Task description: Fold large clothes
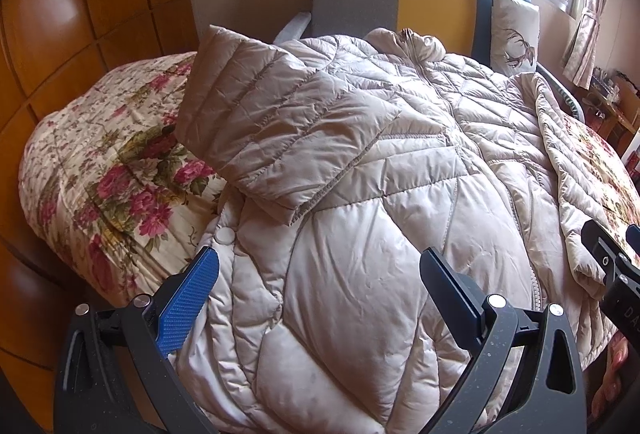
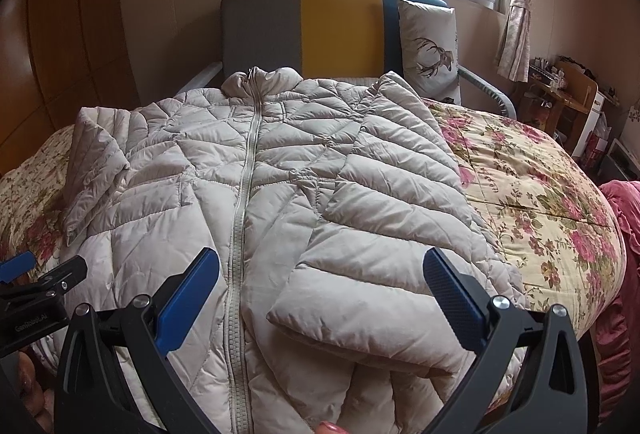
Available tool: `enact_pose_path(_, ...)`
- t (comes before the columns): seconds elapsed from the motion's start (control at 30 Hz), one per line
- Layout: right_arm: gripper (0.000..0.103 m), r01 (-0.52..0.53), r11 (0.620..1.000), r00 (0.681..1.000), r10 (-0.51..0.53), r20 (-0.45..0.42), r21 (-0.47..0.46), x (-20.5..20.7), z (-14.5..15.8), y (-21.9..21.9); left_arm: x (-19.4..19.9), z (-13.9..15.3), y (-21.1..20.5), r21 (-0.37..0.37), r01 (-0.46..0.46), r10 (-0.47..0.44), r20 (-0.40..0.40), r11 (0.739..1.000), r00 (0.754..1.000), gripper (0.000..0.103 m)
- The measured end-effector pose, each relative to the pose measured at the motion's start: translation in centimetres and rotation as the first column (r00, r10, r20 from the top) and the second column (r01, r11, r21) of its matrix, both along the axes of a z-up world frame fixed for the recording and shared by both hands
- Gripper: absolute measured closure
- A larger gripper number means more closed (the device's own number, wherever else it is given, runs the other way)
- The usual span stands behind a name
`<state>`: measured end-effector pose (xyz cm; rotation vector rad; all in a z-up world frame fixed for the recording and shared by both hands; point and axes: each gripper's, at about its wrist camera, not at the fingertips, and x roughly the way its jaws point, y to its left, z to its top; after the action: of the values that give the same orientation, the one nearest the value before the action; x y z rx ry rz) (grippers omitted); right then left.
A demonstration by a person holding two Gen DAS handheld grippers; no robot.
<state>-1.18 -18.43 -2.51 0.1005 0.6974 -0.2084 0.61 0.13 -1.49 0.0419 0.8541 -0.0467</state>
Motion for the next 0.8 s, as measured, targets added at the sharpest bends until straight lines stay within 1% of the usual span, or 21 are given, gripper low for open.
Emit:
enact_pose_path(0.17,0.002,-0.021,0.999,0.998,0.018,-0.062,-0.037,0.8,-1.2,-1.2,0.2,-0.2,0.0,0.014,0.037,-0.037,0.021,0.999,0.999,0.004)
enact_pose_path(0.23,0.002,-0.028,0.997,0.997,0.023,-0.068,-0.076,0.9,-1.8,-1.8,0.4,-0.4,0.2,0.0,0.05,-0.05,0.023,0.999,0.999,0.004)
enact_pose_path(0.27,0.002,-0.032,0.994,0.996,0.024,-0.08,-0.105,1.0,-2.3,-2.1,0.5,-0.6,0.2,-0.004,0.053,-0.053,0.019,0.999,0.998,0.004)
enact_pose_path(0.3,0.002,-0.043,0.992,0.994,0.032,-0.1,-0.115,1.1,-2.7,-2.5,0.6,-0.8,0.3,-0.008,0.054,-0.053,0.013,0.999,0.998,0.004)
enact_pose_path(0.33,0.006,-0.061,0.993,0.992,0.049,-0.12,-0.099,1.3,-3.1,-2.9,0.7,-0.9,0.4,-0.012,0.055,-0.055,0.01,0.998,0.998,0.004)
enact_pose_path(0.37,0.015,-0.074,0.995,0.989,0.063,-0.135,-0.073,1.3,-3.6,-3.3,0.8,-1.1,0.5,-0.022,0.059,-0.059,0.006,0.998,0.998,0.004)
enact_pose_path(0.43,0.024,-0.077,0.996,0.984,0.07,-0.165,-0.039,1.6,-4.4,-4.2,1.0,-1.5,0.6,-0.032,0.063,-0.063,-0.005,0.998,0.998,0.004)
enact_pose_path(0.5,0.039,-0.081,0.996,0.983,0.075,-0.166,-0.03,1.4,-4.5,-4.9,1.1,-1.9,0.6,-0.044,0.066,-0.067,-0.016,0.997,0.998,0.004)
enact_pose_path(0.53,0.055,-0.086,0.996,0.985,0.081,-0.155,-0.023,1.4,-4.4,-5.2,1.2,-2.0,0.8,-0.057,0.069,-0.07,-0.021,0.996,0.997,0.004)
enact_pose_path(0.57,0.065,-0.081,0.996,0.986,0.077,-0.146,-0.021,1.2,-4.1,-5.8,1.3,-2.2,0.8,-0.068,0.07,-0.072,-0.024,0.995,0.997,0.004)
enact_pose_path(0.67,0.073,-0.045,0.998,0.991,0.04,-0.129,-0.038,1.1,-3.6,-7.7,1.5,-2.4,1.3,-0.124,0.079,-0.083,-0.027,0.989,0.996,0.004)
enact_pose_path(0.73,0.075,0.007,0.999,0.994,-0.012,-0.109,-0.047,1.0,-3.3,-9.7,1.6,-2.4,1.5,-0.157,0.083,-0.088,-0.023,0.984,0.996,0.004)
enact_pose_path(0.8,0.076,0.081,0.997,0.993,-0.082,-0.08,-0.017,1.0,-2.6,-12.4,1.5,-2.2,1.5,-0.167,0.09,-0.093,-0.014,0.982,0.996,0.004)
